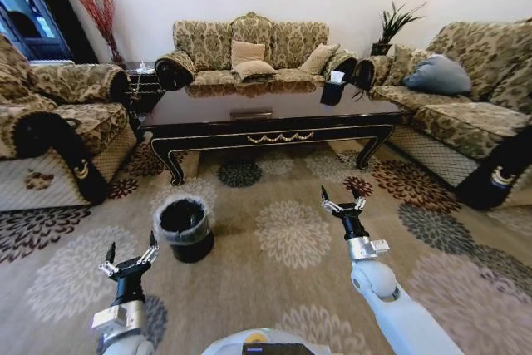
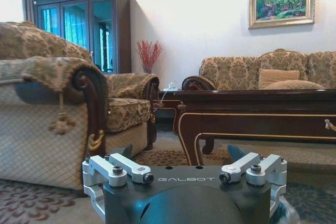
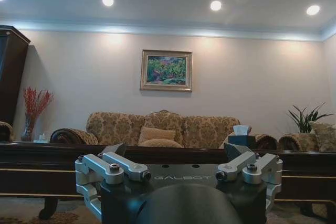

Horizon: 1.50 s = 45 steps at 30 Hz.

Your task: Move to the front of the table and pick up the trash from the floor, then place it into the trash bin.

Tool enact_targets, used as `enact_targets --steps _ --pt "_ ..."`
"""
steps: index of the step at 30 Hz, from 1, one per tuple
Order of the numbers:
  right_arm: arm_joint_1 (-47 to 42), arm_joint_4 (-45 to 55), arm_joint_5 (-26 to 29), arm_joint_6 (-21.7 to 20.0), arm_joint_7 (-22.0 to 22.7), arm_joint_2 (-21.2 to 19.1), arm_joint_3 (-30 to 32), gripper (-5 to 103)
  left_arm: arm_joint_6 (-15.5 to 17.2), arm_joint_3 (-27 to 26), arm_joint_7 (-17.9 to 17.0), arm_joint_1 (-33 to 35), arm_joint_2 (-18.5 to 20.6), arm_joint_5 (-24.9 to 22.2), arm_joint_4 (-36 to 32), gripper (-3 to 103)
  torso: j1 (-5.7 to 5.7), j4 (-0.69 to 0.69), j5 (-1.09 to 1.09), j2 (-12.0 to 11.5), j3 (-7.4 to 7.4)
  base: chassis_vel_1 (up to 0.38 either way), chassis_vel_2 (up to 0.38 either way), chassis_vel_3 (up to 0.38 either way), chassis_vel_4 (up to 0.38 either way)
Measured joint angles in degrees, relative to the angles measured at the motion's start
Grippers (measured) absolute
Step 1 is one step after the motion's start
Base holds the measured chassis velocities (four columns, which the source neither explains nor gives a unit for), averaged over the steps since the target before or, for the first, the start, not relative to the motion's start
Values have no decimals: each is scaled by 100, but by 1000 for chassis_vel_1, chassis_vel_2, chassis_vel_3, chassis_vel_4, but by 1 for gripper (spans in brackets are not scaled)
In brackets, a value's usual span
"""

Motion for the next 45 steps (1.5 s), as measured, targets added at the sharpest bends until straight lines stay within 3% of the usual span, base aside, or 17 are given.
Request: enact_targets --steps 9,11,14,19,31,34,36,43,45 --pt "0 0 0 0 0 0 -1 100 1 0 -2 0 0 -1 0 100 0 0 -5 0 0 368 -364 -364 364" --pt "0 0 0 0 0 0 -1 100 1 0 -2 0 0 -1 -1 100 -1 -1 4 1 -3 365 -365 -350 365" --pt "0 0 0 1 0 0 -1 100 1 0 -2 0 0 -1 -1 100 0 -1 -5 0 0 364 -368 -341 359" --pt "0 0 0 0 0 0 -1 100 1 0 -2 0 0 -1 -1 100 0 0 4 1 -1 353 -331 -349 343" --pt "0 -1 0 1 0 -1 -1 100 1 0 -2 0 0 -1 0 100 0 0 -4 0 0 354 -348 -359 346" --pt "0 -1 1 0 0 0 -1 100 1 0 -1 0 0 -1 0 100 1 0 4 0 0 346 -343 -345 356" --pt "0 -1 0 0 0 0 -1 100 1 0 -1 0 0 -1 0 100 0 0 -6 1 0 350 -358 -362 353" --pt "0 -1 1 0 0 0 -1 100 0 -2 -1 0 0 -1 0 100 1 0 3 1 0 371 -373 -363 360" --pt "0 -1 1 0 0 0 0 100 0 2 0 0 0 -2 1 100 0 0 -5 0 -2 357 -380 -325 354"
